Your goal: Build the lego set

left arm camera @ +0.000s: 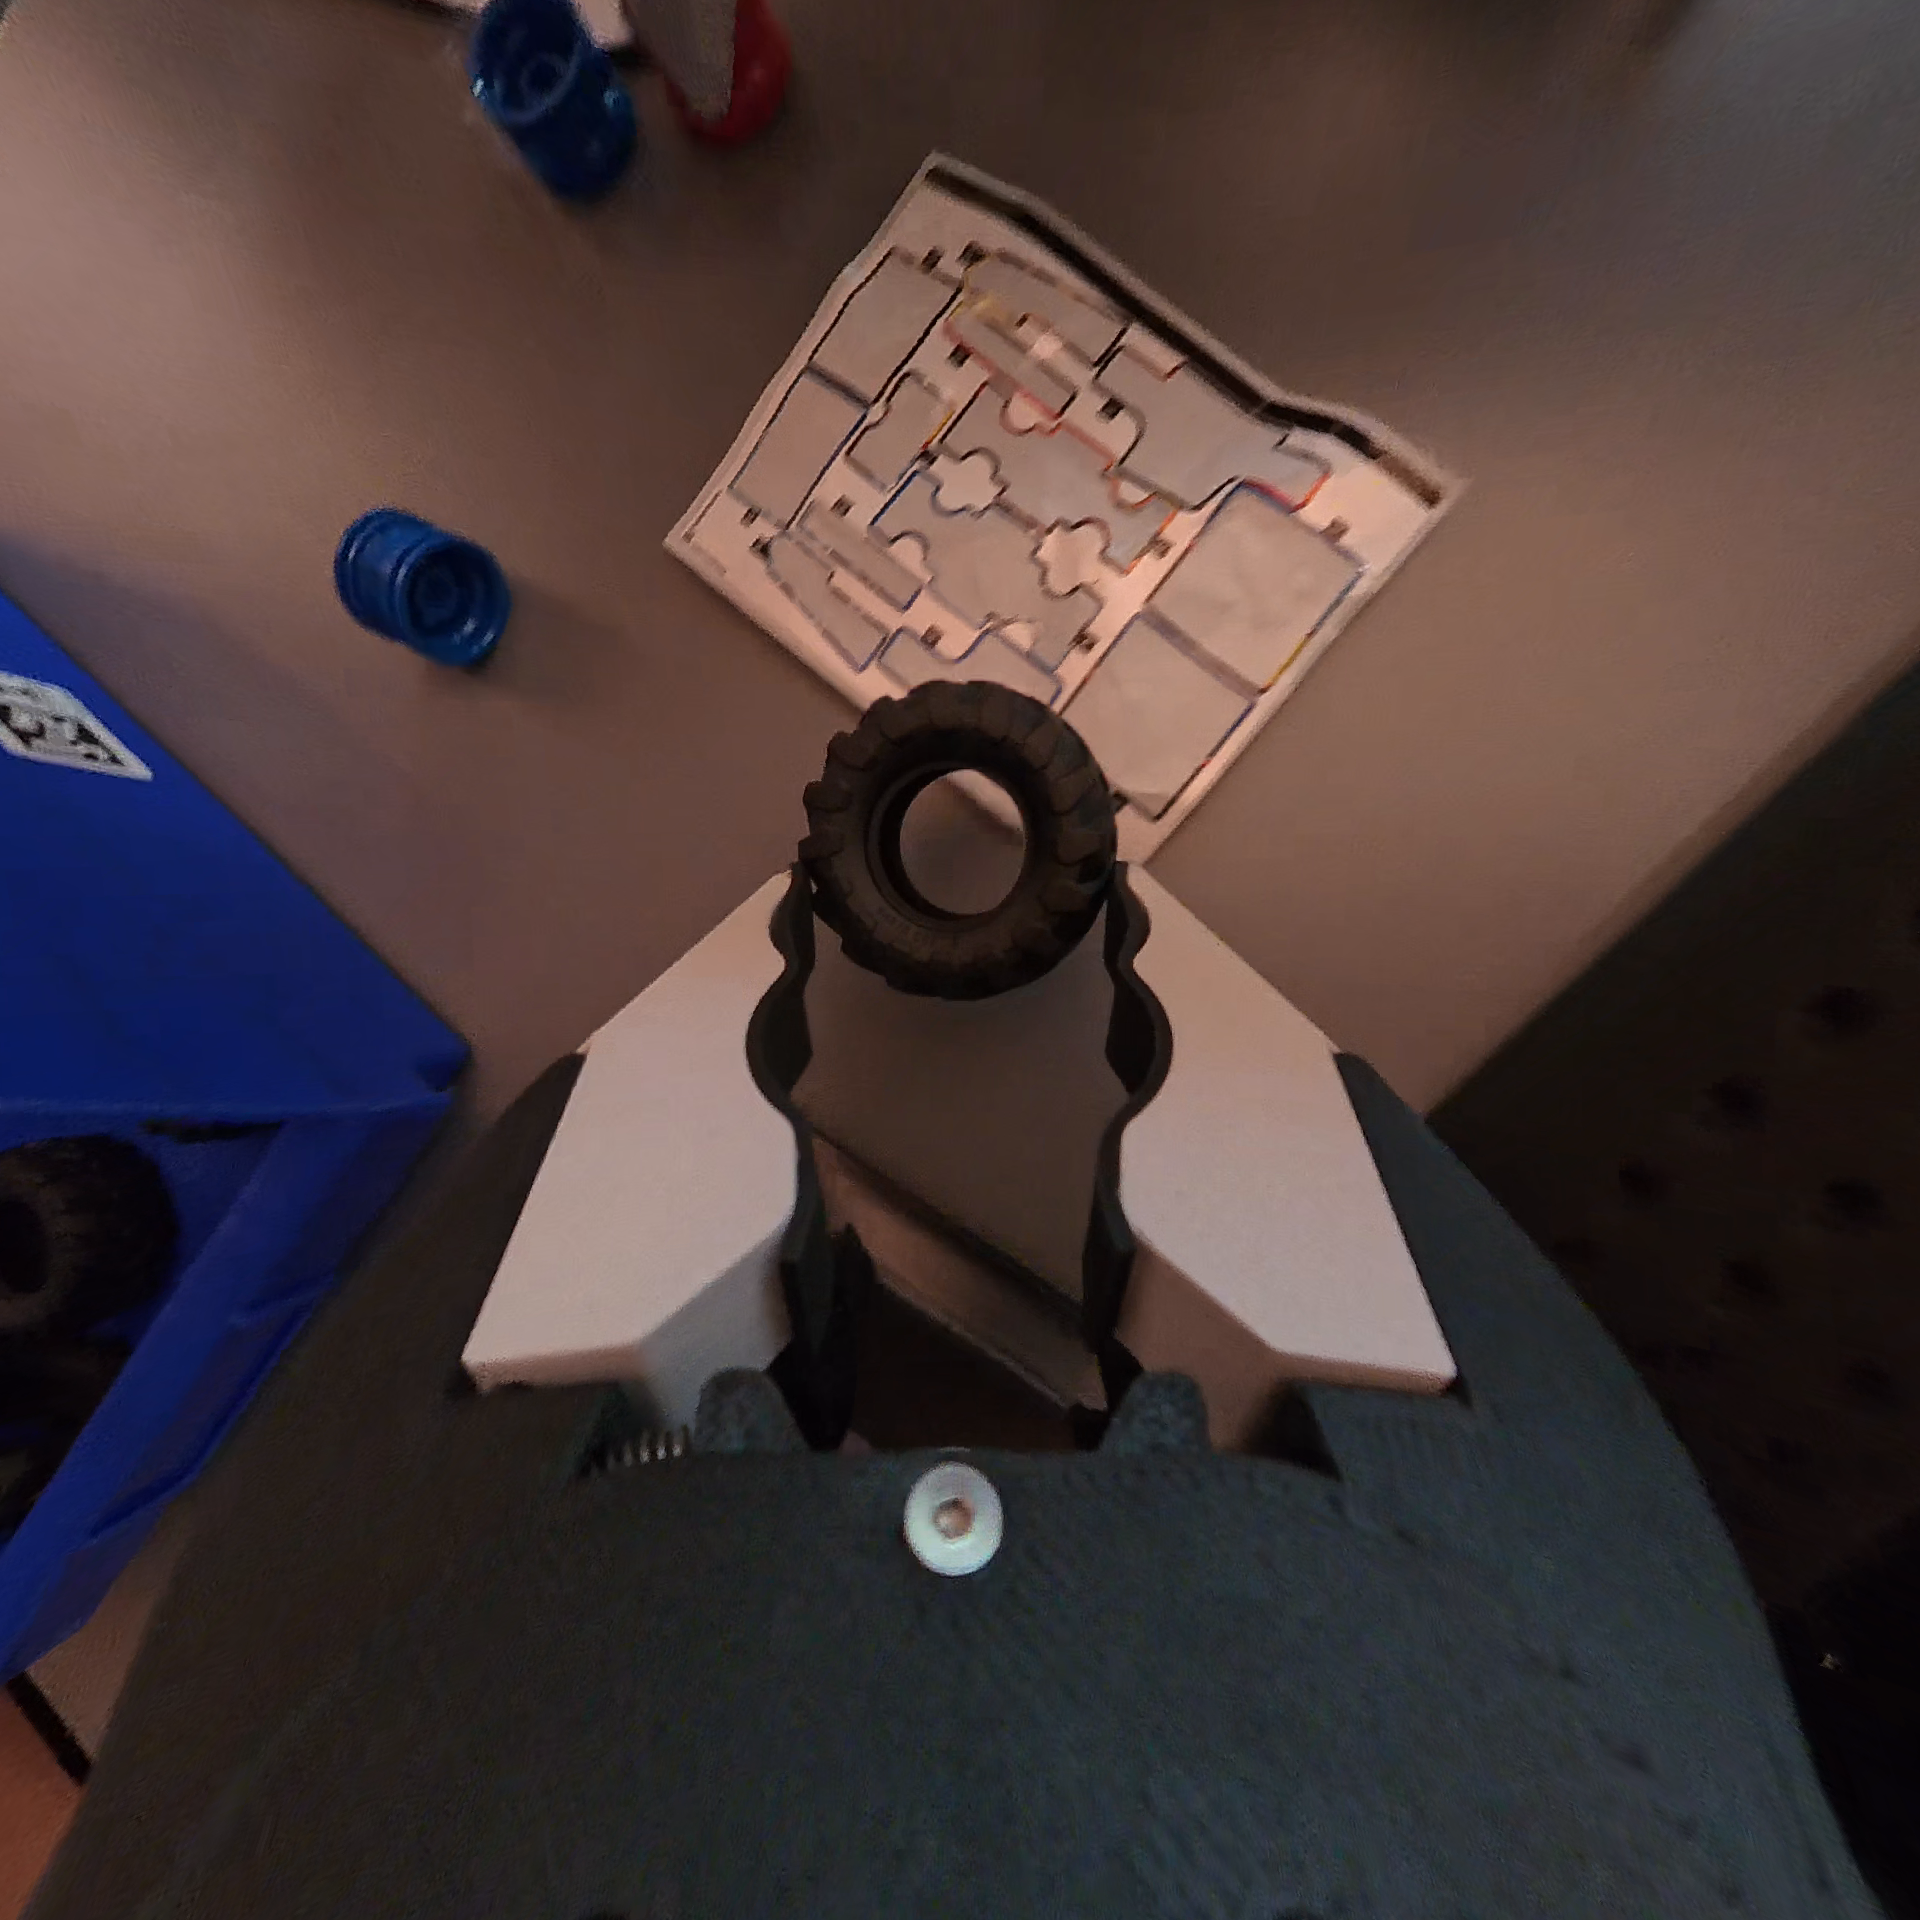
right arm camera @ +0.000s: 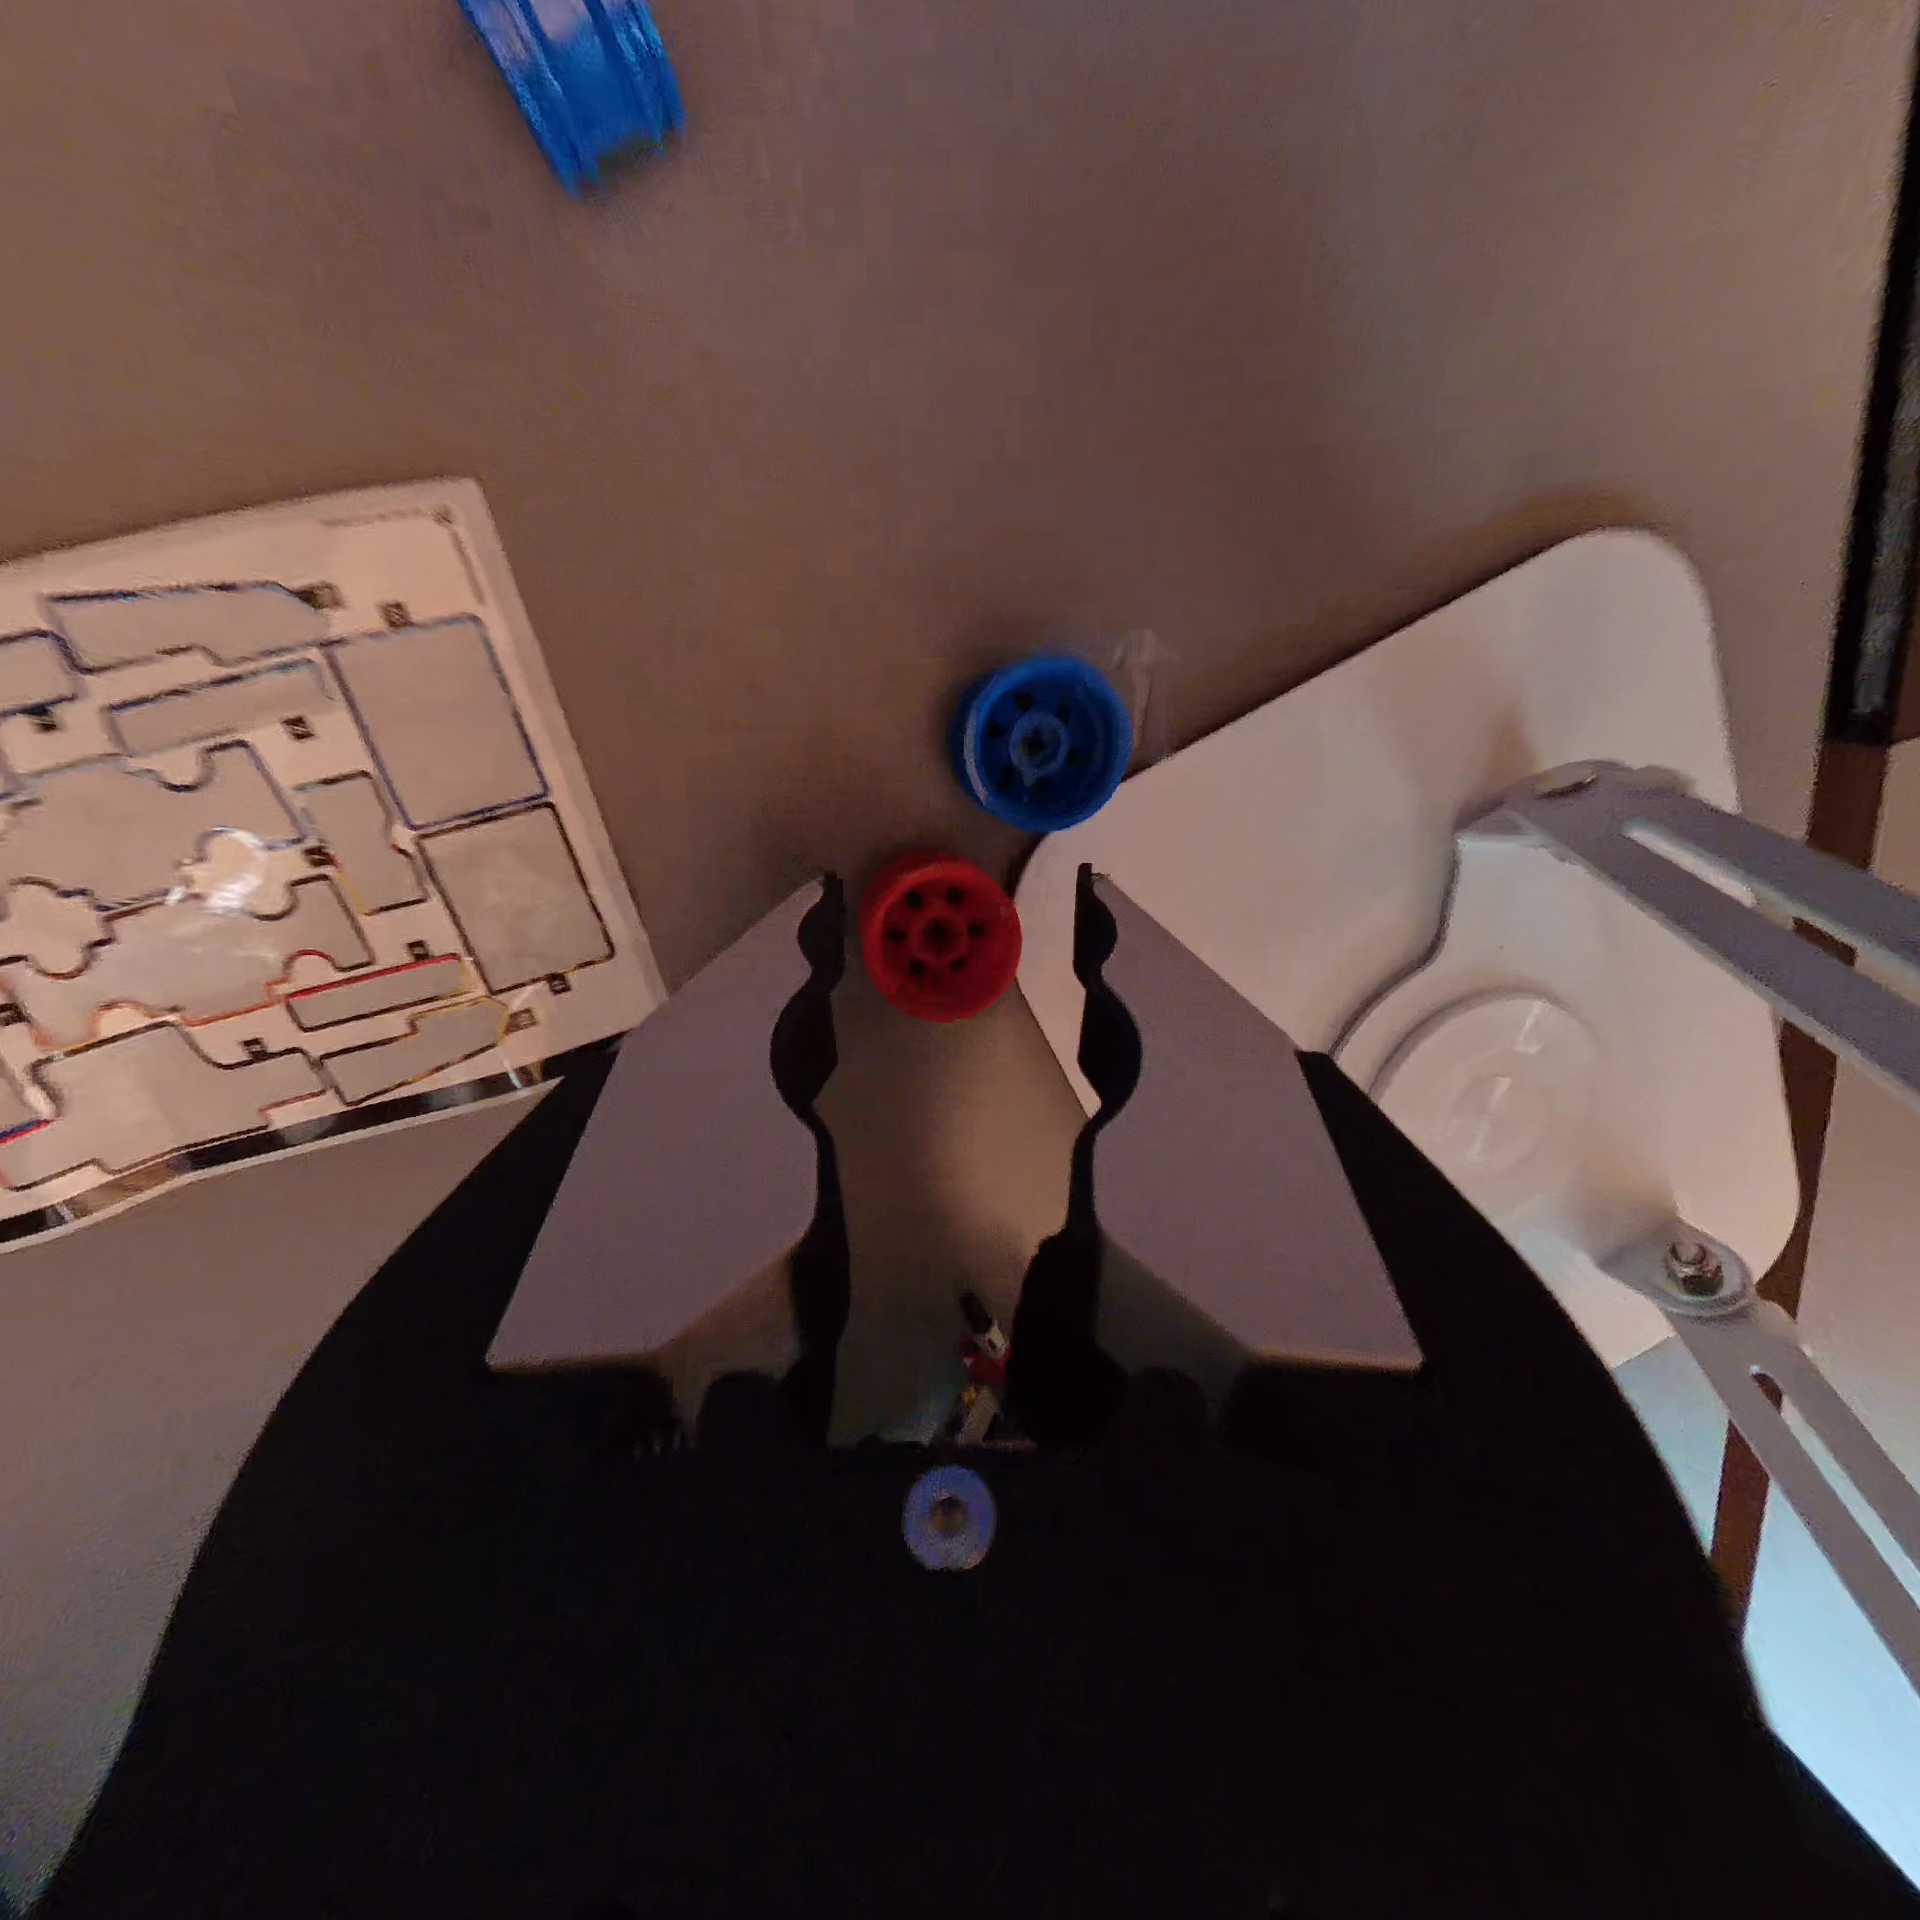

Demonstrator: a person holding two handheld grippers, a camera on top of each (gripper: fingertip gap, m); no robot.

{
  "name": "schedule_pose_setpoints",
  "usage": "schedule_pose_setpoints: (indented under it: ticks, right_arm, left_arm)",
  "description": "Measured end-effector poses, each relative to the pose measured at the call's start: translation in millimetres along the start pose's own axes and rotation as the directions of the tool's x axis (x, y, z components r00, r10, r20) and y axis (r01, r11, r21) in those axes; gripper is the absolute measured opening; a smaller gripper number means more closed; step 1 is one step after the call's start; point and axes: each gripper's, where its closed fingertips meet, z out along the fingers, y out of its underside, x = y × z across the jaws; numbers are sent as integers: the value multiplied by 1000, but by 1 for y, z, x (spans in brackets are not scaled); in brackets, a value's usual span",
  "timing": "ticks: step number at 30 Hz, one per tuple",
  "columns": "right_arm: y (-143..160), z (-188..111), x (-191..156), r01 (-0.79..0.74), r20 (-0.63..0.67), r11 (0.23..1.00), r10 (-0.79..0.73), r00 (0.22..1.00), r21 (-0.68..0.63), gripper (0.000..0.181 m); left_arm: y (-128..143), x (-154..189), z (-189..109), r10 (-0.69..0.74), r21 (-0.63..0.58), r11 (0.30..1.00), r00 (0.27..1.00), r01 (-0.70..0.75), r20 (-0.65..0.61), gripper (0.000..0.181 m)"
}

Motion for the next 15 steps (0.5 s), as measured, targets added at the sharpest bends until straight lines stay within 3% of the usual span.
schedule_pose_setpoints:
  ticks: [3,8,11,15]
  right_arm:
    - [9,10,-1,9,23,997,-7,1000,-75,31]
    - [7,5,-4,38,27,998,-37,999,-56,30]
    - [5,-18,-10,60,0,998,-60,998,5,30]
    - [7,-73,-41,66,27,979,-72,997,192,30]
  left_arm:
    - [-14,20,1,34,29,999,999,-33,-28,55]
    - [-41,48,2,83,80,994,994,-77,-71,55]
    - [-52,74,9,129,92,989,984,-118,-121,55]
    - [-65,105,24,183,100,981,969,-168,-168,55]
